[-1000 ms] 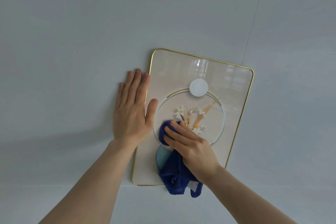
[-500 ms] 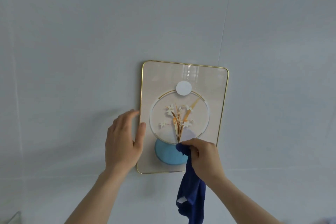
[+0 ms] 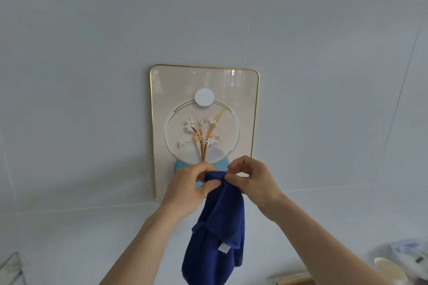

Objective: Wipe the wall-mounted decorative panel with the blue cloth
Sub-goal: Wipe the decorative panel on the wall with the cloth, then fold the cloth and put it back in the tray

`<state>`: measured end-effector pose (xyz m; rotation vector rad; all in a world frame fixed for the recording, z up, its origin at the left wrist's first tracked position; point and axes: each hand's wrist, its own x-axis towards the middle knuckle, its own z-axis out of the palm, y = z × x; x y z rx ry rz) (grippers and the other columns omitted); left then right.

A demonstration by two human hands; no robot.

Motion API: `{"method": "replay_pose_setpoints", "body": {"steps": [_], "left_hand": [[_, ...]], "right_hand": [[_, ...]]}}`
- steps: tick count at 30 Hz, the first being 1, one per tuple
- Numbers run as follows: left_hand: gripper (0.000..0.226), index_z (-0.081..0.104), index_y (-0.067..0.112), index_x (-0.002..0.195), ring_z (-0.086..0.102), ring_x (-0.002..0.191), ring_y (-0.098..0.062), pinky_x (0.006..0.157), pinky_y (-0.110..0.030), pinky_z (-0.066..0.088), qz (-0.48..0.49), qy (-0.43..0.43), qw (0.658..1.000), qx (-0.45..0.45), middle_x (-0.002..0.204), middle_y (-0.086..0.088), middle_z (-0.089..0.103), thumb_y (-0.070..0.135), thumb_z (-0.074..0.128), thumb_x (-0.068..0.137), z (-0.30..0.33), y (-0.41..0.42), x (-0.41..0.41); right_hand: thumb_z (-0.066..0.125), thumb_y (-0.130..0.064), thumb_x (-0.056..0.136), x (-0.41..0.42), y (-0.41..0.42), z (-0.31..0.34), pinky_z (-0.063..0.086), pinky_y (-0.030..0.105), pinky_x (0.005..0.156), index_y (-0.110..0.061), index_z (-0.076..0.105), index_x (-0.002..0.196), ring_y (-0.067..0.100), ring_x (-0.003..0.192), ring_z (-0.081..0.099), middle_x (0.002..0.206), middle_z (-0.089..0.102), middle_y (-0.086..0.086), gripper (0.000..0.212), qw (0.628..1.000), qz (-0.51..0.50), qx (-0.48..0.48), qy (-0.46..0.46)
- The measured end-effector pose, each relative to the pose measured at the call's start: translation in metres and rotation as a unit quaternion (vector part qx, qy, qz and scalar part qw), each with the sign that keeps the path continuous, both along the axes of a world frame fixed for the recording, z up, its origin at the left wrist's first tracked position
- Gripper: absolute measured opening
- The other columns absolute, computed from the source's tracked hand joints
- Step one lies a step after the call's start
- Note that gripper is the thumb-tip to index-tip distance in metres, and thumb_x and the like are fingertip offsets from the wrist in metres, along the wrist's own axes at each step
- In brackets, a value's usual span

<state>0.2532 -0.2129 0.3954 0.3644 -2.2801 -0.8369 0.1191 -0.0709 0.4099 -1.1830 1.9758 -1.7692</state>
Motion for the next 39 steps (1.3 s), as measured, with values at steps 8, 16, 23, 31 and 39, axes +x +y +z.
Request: {"method": "replay_pose_setpoints", "body": {"steps": [8, 16, 23, 31, 39], "left_hand": [[0.01, 0.077, 0.026, 0.102, 0.071, 0.09, -0.02, 0.087, -0.049, 0.058, 0.023, 0.023, 0.999, 0.002, 0.092, 0.004, 0.079, 0.027, 0.071, 0.093, 0.028, 0.022, -0.019], [0.015, 0.075, 0.03, 0.105, 0.073, 0.088, -0.021, 0.089, -0.047, 0.058, 0.008, -0.043, 0.999, -0.008, 0.091, 0.002, 0.08, 0.026, 0.076, 0.091, 0.038, 0.022, -0.02], [0.024, 0.058, 0.034, 0.088, 0.072, 0.084, -0.016, 0.086, -0.046, 0.059, 0.04, -0.07, 0.995, -0.05, 0.085, 0.009, 0.079, 0.027, 0.081, 0.087, 0.025, 0.031, -0.038], [0.026, 0.059, 0.036, 0.083, 0.073, 0.084, -0.011, 0.085, -0.051, 0.06, 0.02, -0.086, 0.995, -0.056, 0.084, 0.015, 0.076, 0.019, 0.077, 0.09, 0.001, 0.049, -0.075], [0.018, 0.06, 0.033, 0.087, 0.073, 0.084, -0.014, 0.084, -0.049, 0.059, -0.006, -0.137, 0.99, -0.041, 0.086, 0.015, 0.078, 0.026, 0.076, 0.09, -0.041, 0.089, -0.128]], "right_hand": [[0.085, -0.009, 0.083, -0.025, 0.038, -0.013, 0.061, 0.053, 0.092, -0.014, 0.074, 0.109, 0.043, 0.102, 0.072, 0.112, 0.076, 0.017, 0.028, 0.992, 0.098, 0.074, -0.026], [0.072, -0.002, 0.092, -0.071, 0.071, -0.001, 0.063, 0.046, 0.094, -0.011, 0.079, 0.102, 0.031, 0.099, 0.077, 0.1, 0.081, 0.015, 0.015, 0.991, 0.081, 0.104, 0.031], [0.075, -0.014, 0.086, -0.097, 0.077, 0.016, 0.058, 0.028, 0.077, -0.035, 0.078, 0.086, 0.009, 0.083, 0.073, 0.088, 0.079, -0.01, 0.021, 0.952, -0.002, 0.192, 0.238], [0.066, -0.005, 0.091, -0.121, 0.105, 0.006, 0.051, 0.032, 0.08, -0.031, 0.075, 0.098, 0.01, 0.08, 0.063, 0.089, 0.072, -0.011, 0.029, 0.923, -0.013, 0.252, 0.291], [0.065, -0.006, 0.092, -0.157, 0.15, -0.036, 0.056, 0.042, 0.087, -0.028, 0.075, 0.104, 0.023, 0.089, 0.065, 0.089, 0.069, -0.012, 0.027, 0.908, -0.044, 0.297, 0.291]]}}
